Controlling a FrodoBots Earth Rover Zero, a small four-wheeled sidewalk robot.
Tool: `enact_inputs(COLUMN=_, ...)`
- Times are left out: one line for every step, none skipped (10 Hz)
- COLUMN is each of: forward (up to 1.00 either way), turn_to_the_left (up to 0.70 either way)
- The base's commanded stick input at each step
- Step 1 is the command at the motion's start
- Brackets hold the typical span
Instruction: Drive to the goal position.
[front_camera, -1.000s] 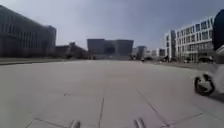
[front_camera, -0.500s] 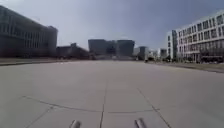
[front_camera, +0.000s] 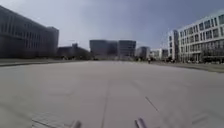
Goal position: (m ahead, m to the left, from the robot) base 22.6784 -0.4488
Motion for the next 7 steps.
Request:
enact_inputs(forward=0.85, turn_to_the_left=0.01)
enact_inputs(forward=0.85, turn_to_the_left=-0.01)
enact_inputs(forward=0.85, turn_to_the_left=-0.17)
enact_inputs(forward=0.85, turn_to_the_left=-0.28)
enact_inputs(forward=0.85, turn_to_the_left=0.01)
enact_inputs(forward=0.85, turn_to_the_left=0.01)
enact_inputs(forward=0.85, turn_to_the_left=0.01)
